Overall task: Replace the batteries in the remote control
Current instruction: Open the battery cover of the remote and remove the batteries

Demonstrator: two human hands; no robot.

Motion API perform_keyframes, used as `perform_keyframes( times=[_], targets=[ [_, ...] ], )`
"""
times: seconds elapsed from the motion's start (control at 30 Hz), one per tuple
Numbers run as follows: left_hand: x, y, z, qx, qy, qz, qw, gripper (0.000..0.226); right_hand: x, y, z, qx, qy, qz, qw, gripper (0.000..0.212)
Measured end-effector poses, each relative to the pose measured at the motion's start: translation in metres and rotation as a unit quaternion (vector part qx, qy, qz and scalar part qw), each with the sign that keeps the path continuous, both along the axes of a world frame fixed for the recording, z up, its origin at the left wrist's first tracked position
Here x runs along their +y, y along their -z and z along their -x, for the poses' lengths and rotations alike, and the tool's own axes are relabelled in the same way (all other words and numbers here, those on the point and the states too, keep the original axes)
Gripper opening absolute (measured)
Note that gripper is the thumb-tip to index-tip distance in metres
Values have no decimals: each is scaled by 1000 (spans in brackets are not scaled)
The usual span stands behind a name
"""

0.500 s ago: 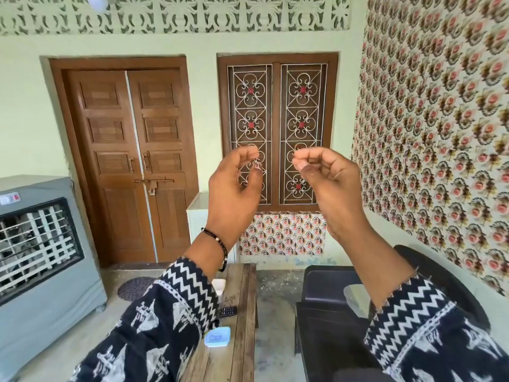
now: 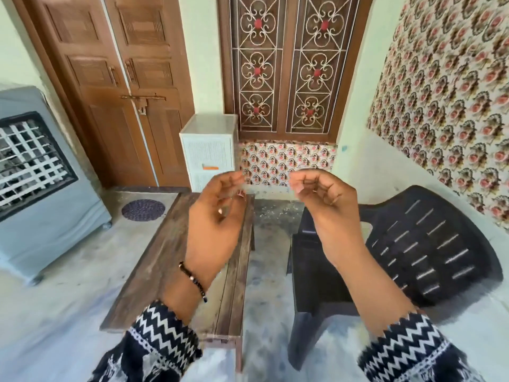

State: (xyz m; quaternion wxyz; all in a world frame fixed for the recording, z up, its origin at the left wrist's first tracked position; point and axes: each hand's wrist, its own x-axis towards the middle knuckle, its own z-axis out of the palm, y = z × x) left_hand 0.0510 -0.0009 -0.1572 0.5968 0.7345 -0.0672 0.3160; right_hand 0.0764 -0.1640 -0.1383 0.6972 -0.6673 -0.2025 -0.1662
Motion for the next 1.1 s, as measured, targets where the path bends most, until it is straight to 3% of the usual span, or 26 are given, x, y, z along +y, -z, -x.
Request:
perform_keyframes(
  times=[0.33,0.5,0.77,0.9,1.1],
  targets=[
    [50,89,-87,109,-79,36,990,20,42,85,-113,122,-81,38,988,18],
    [77,106,-134,143,-132,83,977,15,65,106,-170,182,-104,61,976,19],
    [102,115,-174,166,-208,104,958,18,107,118,-253,202,-172,102,959,14],
    [115,117,-202,168,-275,101,941,21,144,118,-313,203,-246,118,940,13],
    [129,142,-279,197,-392,138,888,21,188,135,-426,226,-353,114,901,21]
  ],
)
